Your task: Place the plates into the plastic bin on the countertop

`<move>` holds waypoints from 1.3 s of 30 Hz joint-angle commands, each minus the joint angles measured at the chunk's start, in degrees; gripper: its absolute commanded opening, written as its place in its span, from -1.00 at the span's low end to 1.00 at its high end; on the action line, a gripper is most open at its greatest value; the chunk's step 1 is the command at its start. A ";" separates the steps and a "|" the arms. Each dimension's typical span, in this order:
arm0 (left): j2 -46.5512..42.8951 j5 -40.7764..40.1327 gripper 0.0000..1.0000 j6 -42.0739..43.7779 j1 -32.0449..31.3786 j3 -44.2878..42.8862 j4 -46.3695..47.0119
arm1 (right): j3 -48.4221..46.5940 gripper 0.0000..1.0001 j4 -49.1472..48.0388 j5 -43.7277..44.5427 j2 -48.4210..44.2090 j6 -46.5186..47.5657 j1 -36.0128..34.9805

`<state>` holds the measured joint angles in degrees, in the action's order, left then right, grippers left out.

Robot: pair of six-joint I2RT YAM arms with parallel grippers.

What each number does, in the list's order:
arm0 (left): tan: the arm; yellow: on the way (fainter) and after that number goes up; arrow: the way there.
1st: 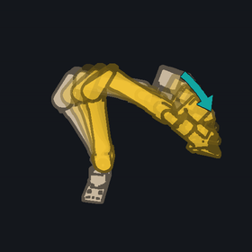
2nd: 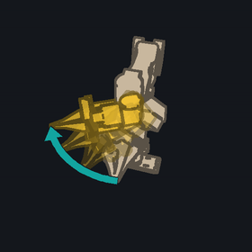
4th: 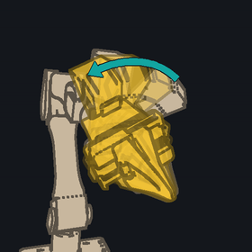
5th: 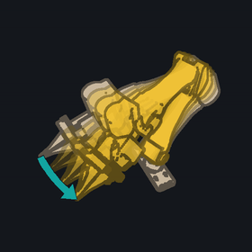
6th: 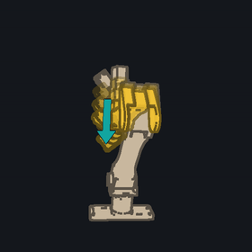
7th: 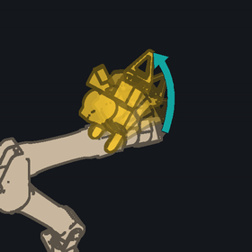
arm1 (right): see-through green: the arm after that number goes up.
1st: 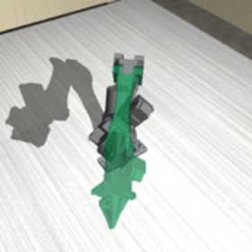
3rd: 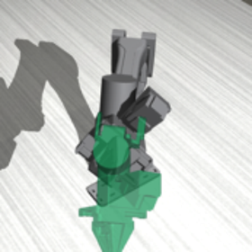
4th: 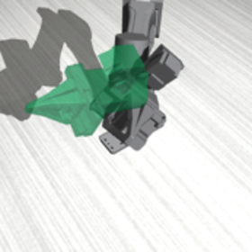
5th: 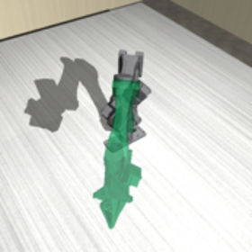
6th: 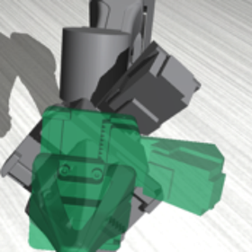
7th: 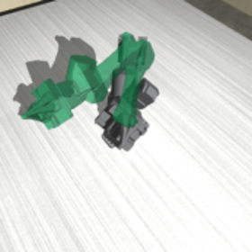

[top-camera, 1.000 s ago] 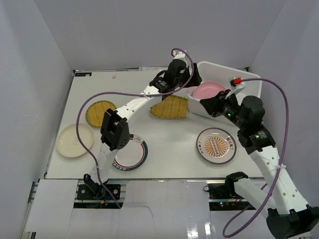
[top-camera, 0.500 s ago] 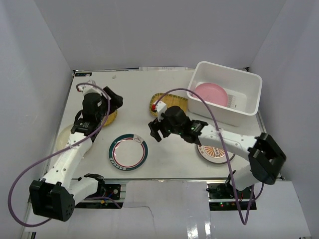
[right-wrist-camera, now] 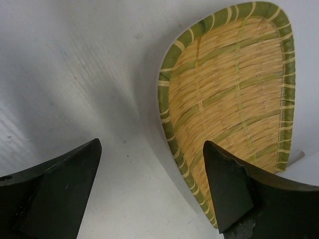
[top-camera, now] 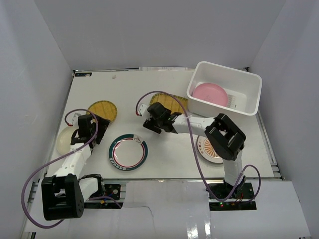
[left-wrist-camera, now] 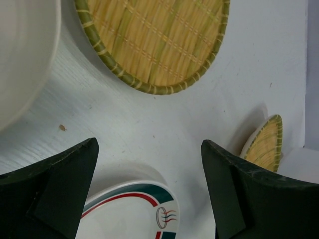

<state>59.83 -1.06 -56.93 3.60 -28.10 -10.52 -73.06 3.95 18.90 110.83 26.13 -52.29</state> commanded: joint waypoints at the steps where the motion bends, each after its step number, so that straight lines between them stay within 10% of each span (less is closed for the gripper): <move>1: 1.77 0.27 0.89 -3.63 0.97 0.94 5.42 | -4.10 0.75 -0.16 7.10 3.85 4.10 0.35; 7: 8.26 -1.13 0.92 -4.86 1.33 1.03 12.35 | -6.92 0.44 -2.27 8.70 9.49 6.21 1.67; 13: 13.20 -2.98 0.86 -7.41 1.76 2.08 16.32 | -7.45 -0.84 -9.03 9.59 7.93 8.23 1.05; 26: 18.47 -5.53 0.61 -8.81 1.68 1.03 19.49 | -7.19 -0.85 -26.79 7.81 -18.44 11.04 -0.27; 39: 24.71 -6.59 0.15 -9.08 1.59 -2.22 20.28 | 7.48 -0.84 -23.37 15.74 -26.02 2.44 22.58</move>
<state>83.24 -6.66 -66.74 5.10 -29.26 11.14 -67.59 -18.48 34.74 85.38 32.60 -30.68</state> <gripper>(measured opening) 0.599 0.147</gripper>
